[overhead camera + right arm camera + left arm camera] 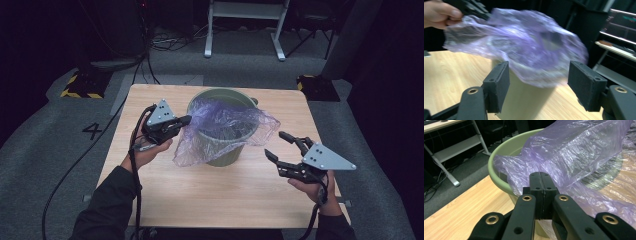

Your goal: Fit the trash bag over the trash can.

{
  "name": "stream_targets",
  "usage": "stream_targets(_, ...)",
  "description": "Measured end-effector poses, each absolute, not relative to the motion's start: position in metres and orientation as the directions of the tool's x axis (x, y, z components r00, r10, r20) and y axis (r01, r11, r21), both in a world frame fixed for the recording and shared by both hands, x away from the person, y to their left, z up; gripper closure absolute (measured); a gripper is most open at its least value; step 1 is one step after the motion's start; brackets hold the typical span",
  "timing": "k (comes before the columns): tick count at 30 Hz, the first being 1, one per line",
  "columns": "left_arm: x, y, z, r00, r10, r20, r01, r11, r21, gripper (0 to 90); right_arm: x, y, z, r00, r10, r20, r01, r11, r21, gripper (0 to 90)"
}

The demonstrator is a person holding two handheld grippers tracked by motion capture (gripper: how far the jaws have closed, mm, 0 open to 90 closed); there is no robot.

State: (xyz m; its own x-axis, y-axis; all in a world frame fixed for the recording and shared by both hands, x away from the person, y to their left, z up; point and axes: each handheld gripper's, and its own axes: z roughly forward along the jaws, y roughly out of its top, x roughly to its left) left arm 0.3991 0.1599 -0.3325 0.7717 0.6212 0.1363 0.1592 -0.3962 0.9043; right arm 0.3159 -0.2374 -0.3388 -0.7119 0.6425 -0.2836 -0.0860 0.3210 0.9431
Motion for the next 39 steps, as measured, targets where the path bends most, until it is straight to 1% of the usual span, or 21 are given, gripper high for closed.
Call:
stream_targets(4, 0.399, 0.16, -0.333, 0.769, 0.624, 0.136, 0.163, -0.398, 0.903, 89.7, 0.315, -0.219, -0.34, -0.756, 0.578, -0.308, -0.118, 0.343, 0.932, 36.6)
stream_targets(8, 0.399, 0.161, -0.332, 0.768, 0.624, 0.145, 0.159, -0.405, 0.9, 89.7, 0.317, -0.202, -0.343, -0.779, 0.541, -0.318, -0.122, 0.367, 0.922, 36.6)
stream_targets(13, 0.4, 0.161, -0.331, 0.769, 0.624, 0.138, 0.158, -0.396, 0.905, 89.7, 0.325, -0.187, -0.347, -0.775, 0.543, -0.324, -0.112, 0.387, 0.915, 36.9)
stream_targets(16, 0.4, 0.161, -0.331, 0.767, 0.625, 0.143, 0.156, -0.398, 0.904, 89.7, 0.33, -0.183, -0.35, -0.77, 0.552, -0.32, -0.103, 0.388, 0.916, 46.4)
stream_targets(17, 0.4, 0.161, -0.331, 0.766, 0.627, 0.143, 0.157, -0.398, 0.904, 89.7, 0.332, -0.182, -0.351, -0.764, 0.562, -0.318, -0.096, 0.388, 0.917, 54.5)
stream_targets(20, 0.402, 0.164, -0.332, 0.763, 0.633, 0.132, 0.168, -0.391, 0.905, 89.6, 0.335, -0.182, -0.357, -0.764, 0.578, -0.289, -0.065, 0.377, 0.924, 71.1)
stream_targets(22, 0.403, 0.165, -0.332, 0.762, 0.635, 0.131, 0.171, -0.392, 0.904, 89.7, 0.335, -0.183, -0.361, -0.755, 0.584, -0.298, -0.065, 0.385, 0.921, 80.3)
stream_targets(24, 0.403, 0.166, -0.332, 0.759, 0.637, 0.131, 0.169, -0.387, 0.907, 89.6, 0.336, -0.184, -0.364, -0.763, 0.574, -0.296, -0.059, 0.394, 0.917, 87.6)
stream_targets(25, 0.403, 0.167, -0.332, 0.759, 0.637, 0.132, 0.167, -0.387, 0.907, 89.7, 0.336, -0.184, -0.365, -0.761, 0.574, -0.301, -0.056, 0.403, 0.913, 89.6)
stream_targets(27, 0.403, 0.166, -0.332, 0.758, 0.639, 0.13, 0.169, -0.385, 0.907, 89.6, 0.336, -0.186, -0.368, -0.766, 0.566, -0.304, -0.05, 0.419, 0.907, 90.0)
stream_targets(39, 0.408, 0.168, -0.334, 0.749, 0.651, 0.12, 0.181, -0.376, 0.909, 89.6, 0.336, -0.2, -0.382, -0.774, 0.572, -0.273, -0.009, 0.421, 0.907, 90.0)
